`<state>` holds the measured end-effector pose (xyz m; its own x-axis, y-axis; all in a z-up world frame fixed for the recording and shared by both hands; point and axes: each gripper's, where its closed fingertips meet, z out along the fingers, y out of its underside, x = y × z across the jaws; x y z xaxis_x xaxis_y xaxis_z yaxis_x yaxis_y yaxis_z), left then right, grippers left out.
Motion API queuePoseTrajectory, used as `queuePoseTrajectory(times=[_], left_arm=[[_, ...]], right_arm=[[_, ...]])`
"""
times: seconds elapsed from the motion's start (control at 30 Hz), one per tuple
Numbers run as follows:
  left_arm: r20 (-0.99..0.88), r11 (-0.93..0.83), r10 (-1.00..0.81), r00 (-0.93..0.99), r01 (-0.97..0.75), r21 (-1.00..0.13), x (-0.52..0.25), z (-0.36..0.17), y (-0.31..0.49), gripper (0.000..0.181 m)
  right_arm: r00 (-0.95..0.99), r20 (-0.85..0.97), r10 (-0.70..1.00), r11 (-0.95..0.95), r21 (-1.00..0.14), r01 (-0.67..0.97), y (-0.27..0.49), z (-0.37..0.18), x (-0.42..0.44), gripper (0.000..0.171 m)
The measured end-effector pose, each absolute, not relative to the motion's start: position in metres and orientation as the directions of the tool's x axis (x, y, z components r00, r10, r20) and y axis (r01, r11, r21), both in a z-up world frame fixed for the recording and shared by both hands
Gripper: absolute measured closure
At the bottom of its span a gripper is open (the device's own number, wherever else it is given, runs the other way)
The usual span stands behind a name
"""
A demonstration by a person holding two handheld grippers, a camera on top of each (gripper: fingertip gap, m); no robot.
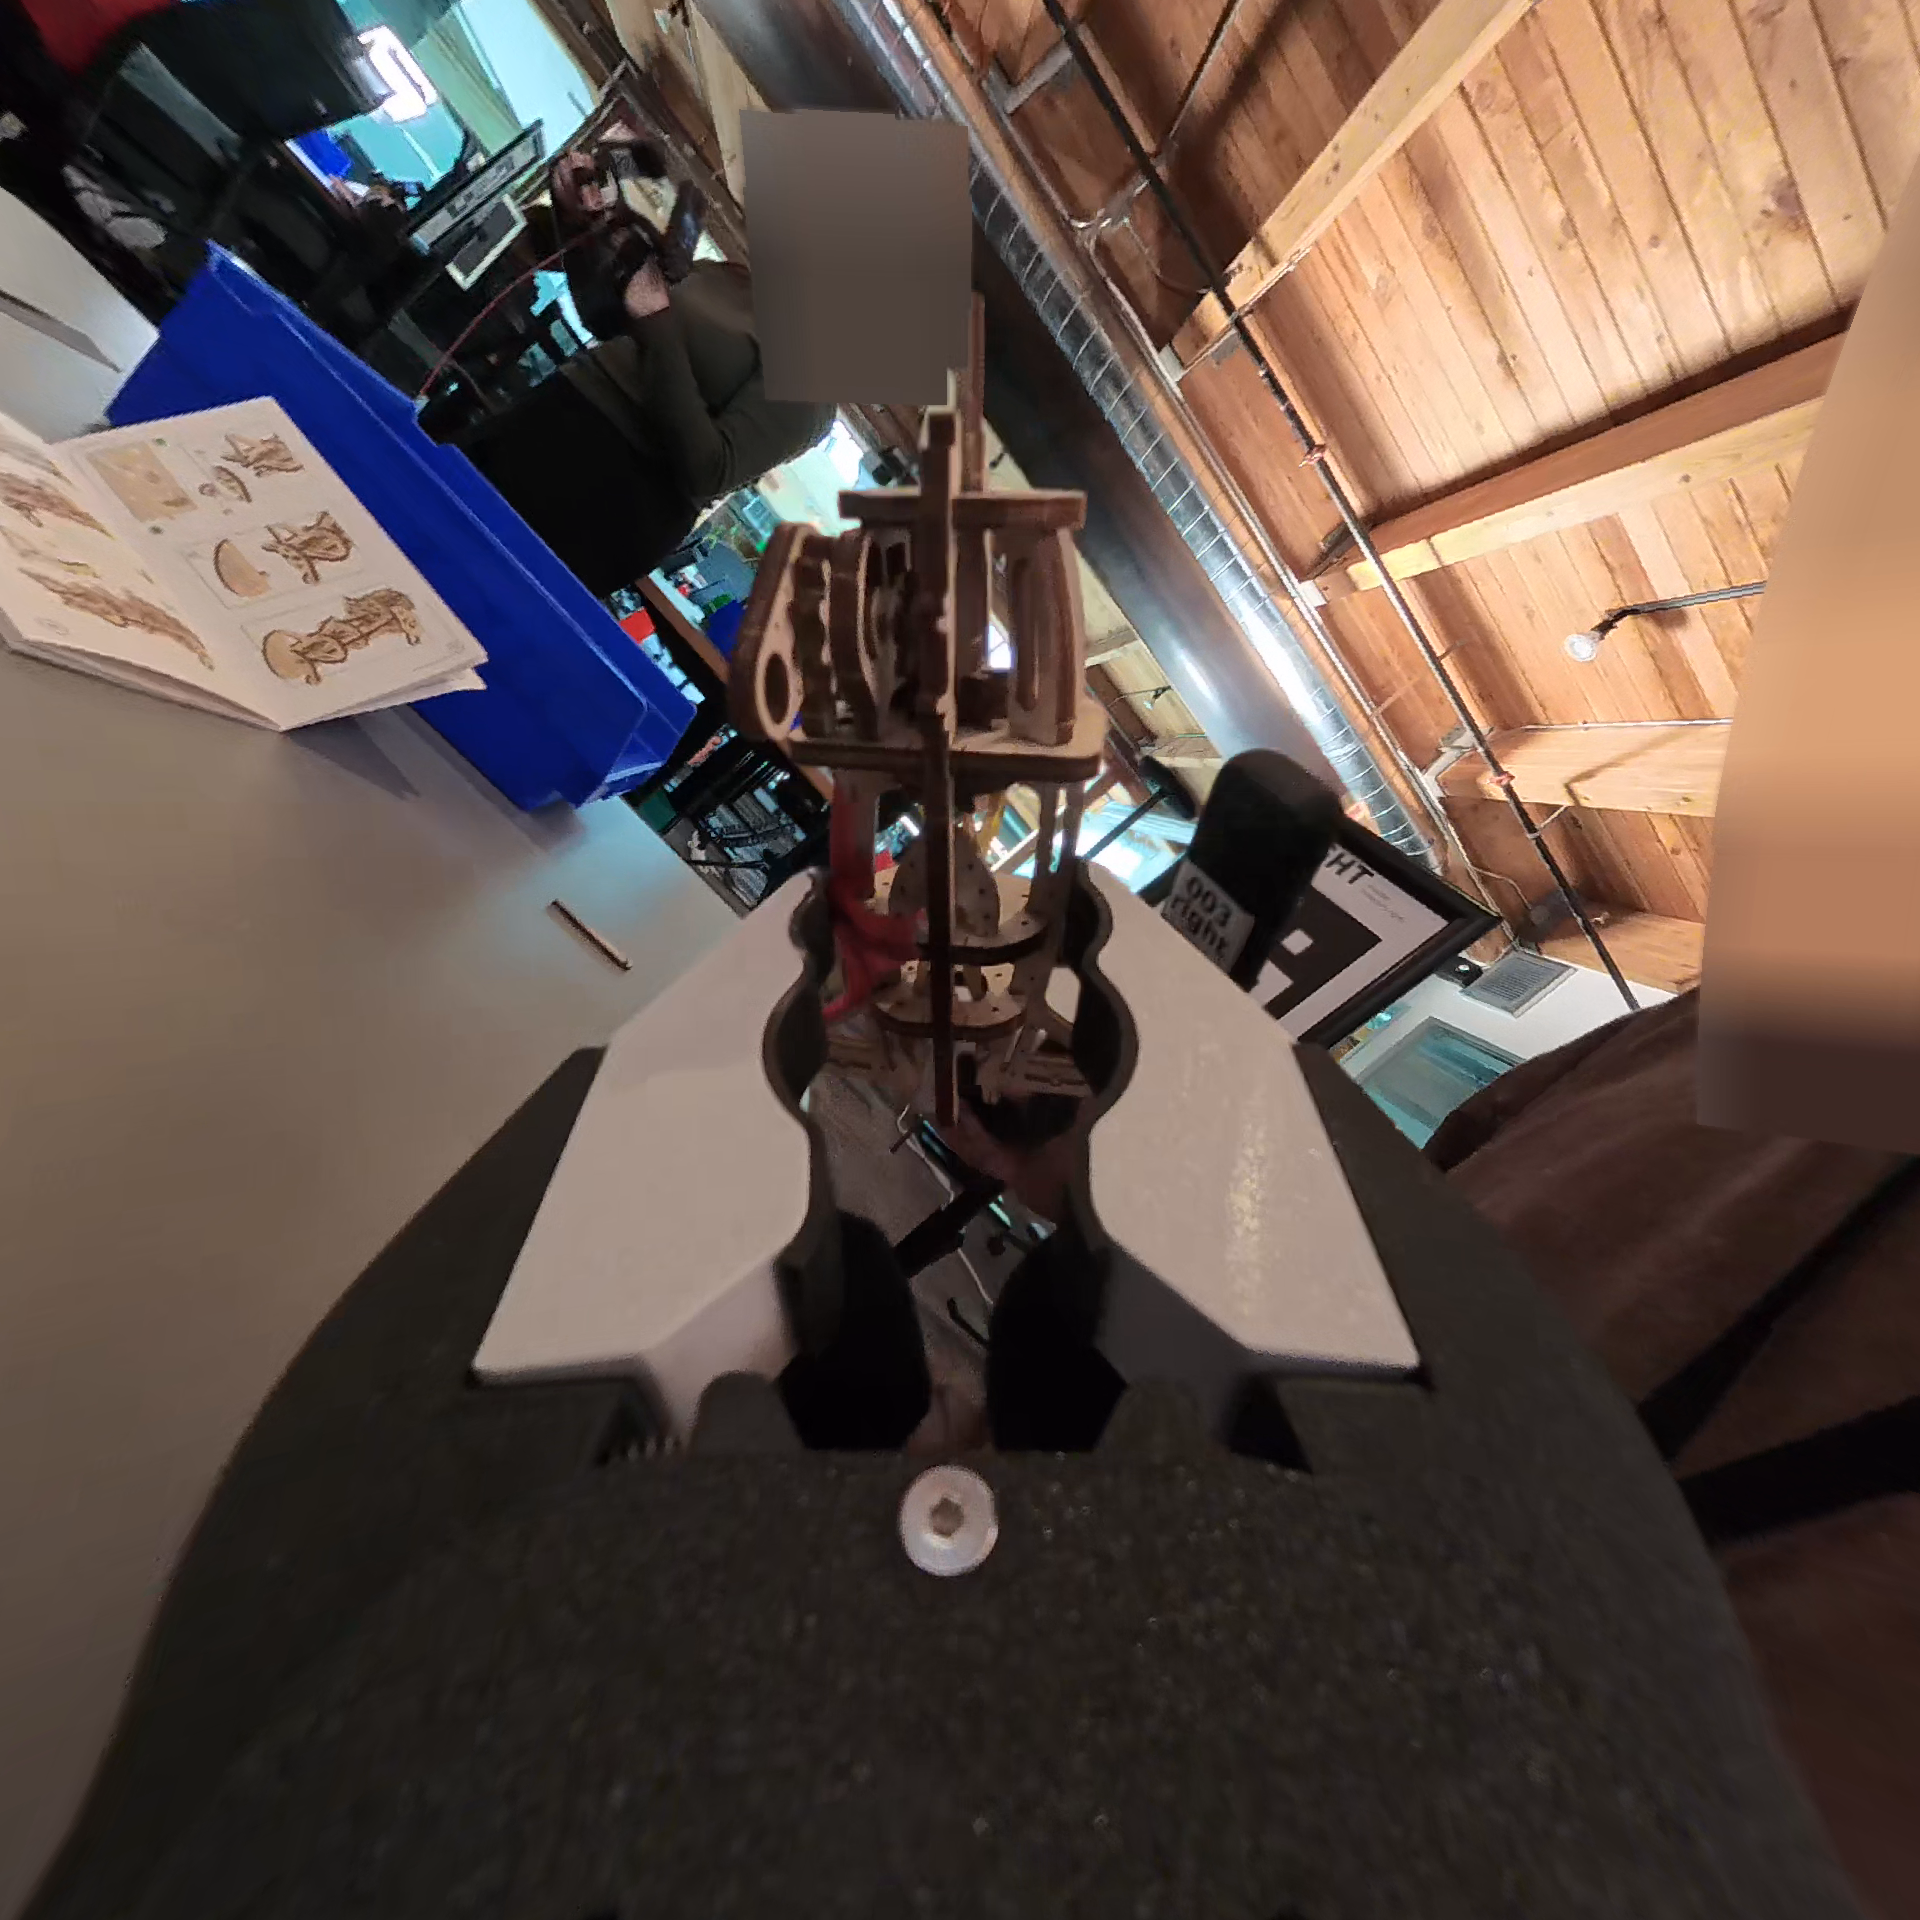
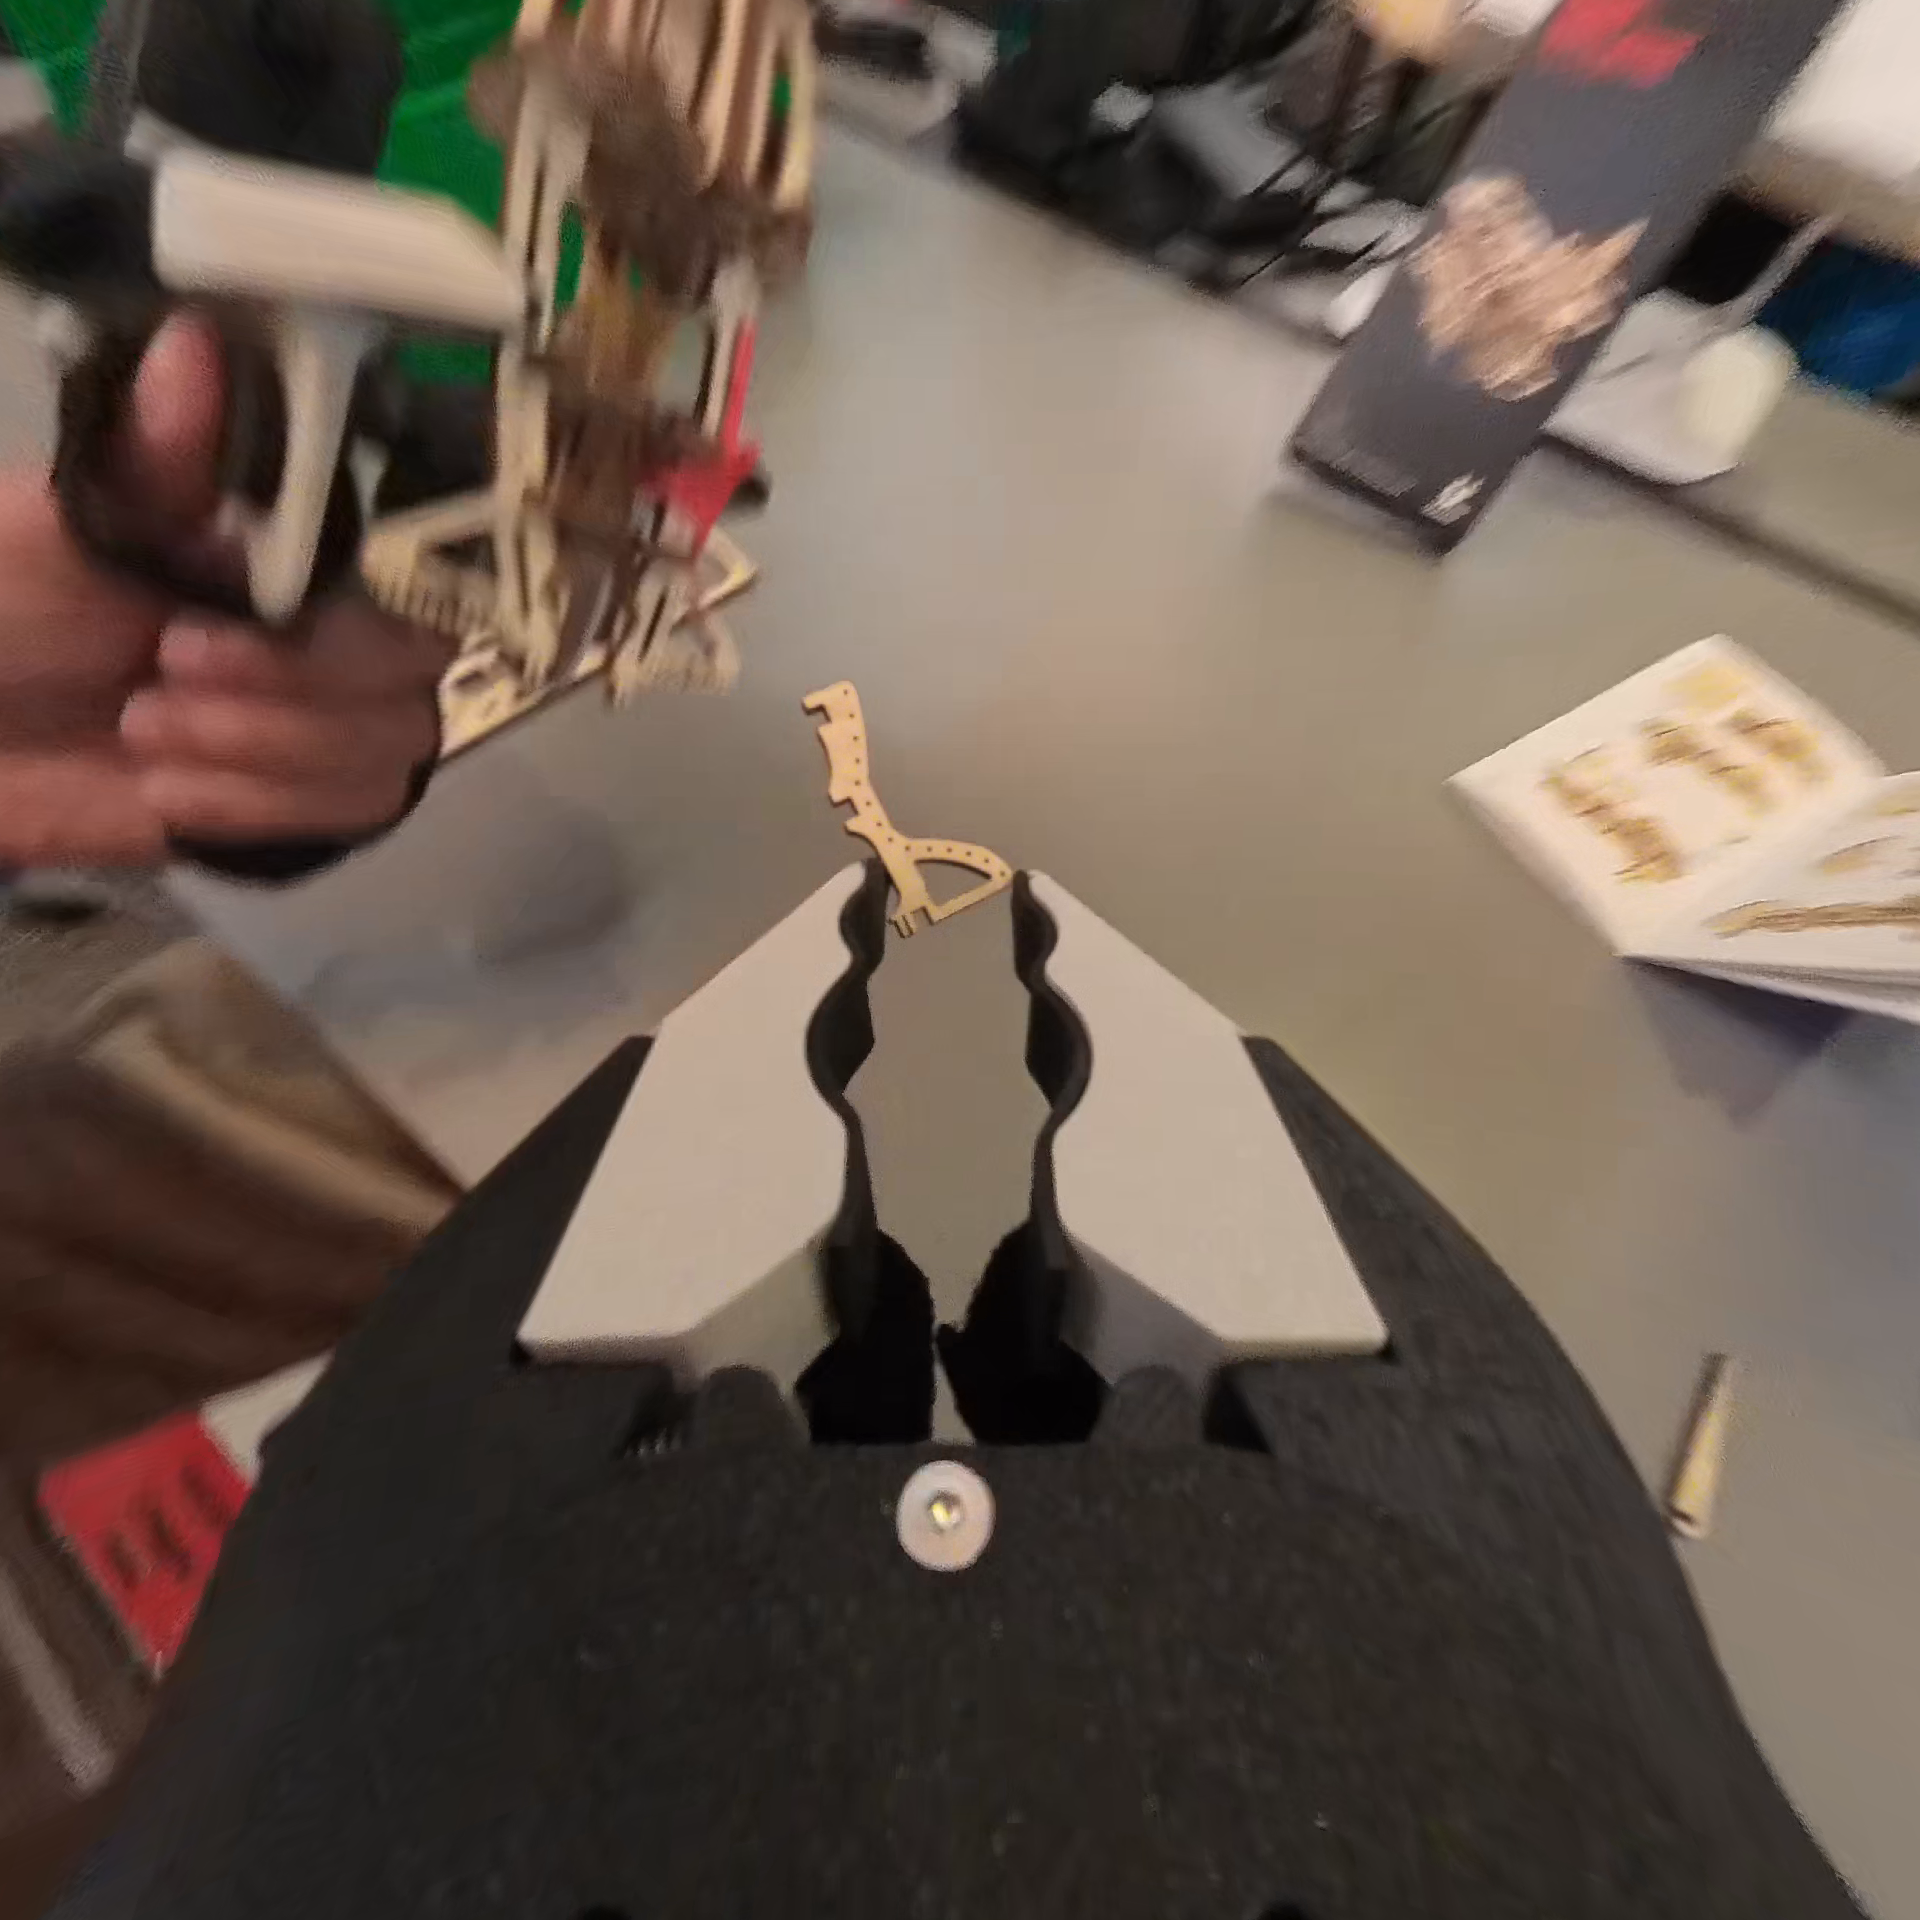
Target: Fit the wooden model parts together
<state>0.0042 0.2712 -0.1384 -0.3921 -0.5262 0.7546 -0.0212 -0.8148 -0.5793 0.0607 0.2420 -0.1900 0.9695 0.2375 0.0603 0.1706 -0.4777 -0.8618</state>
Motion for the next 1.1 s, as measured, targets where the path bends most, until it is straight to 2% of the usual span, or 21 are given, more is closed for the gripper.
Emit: queuePoseTrajectory(times=[0.17,0.37,0.67,1.1], left_arm=[[0.740,-0.799,-0.541,-0.400,-0.031,-0.601,0.011,-0.138,0.258,0.139],[0.736,-0.805,-0.541,-0.407,-0.002,-0.593,0.017,-0.133,0.252,0.139],[0.739,-0.810,-0.544,-0.397,0.019,-0.586,0.017,-0.132,0.254,0.140],[0.756,-0.830,-0.527,-0.389,0.046,-0.555,0.019,-0.131,0.256,0.139]], right_arm=[[0.970,0.210,0.124,-0.376,-0.895,0.242,0.255,-0.155,0.057,0.148],[0.906,0.417,0.068,-0.338,-0.845,0.414,0.249,-0.145,0.050,0.148],[0.840,0.542,0.021,-0.309,-0.796,0.521,0.243,-0.136,0.047,0.148],[0.817,0.577,-0.016,-0.317,-0.778,0.543,0.240,-0.138,0.049,0.148]])
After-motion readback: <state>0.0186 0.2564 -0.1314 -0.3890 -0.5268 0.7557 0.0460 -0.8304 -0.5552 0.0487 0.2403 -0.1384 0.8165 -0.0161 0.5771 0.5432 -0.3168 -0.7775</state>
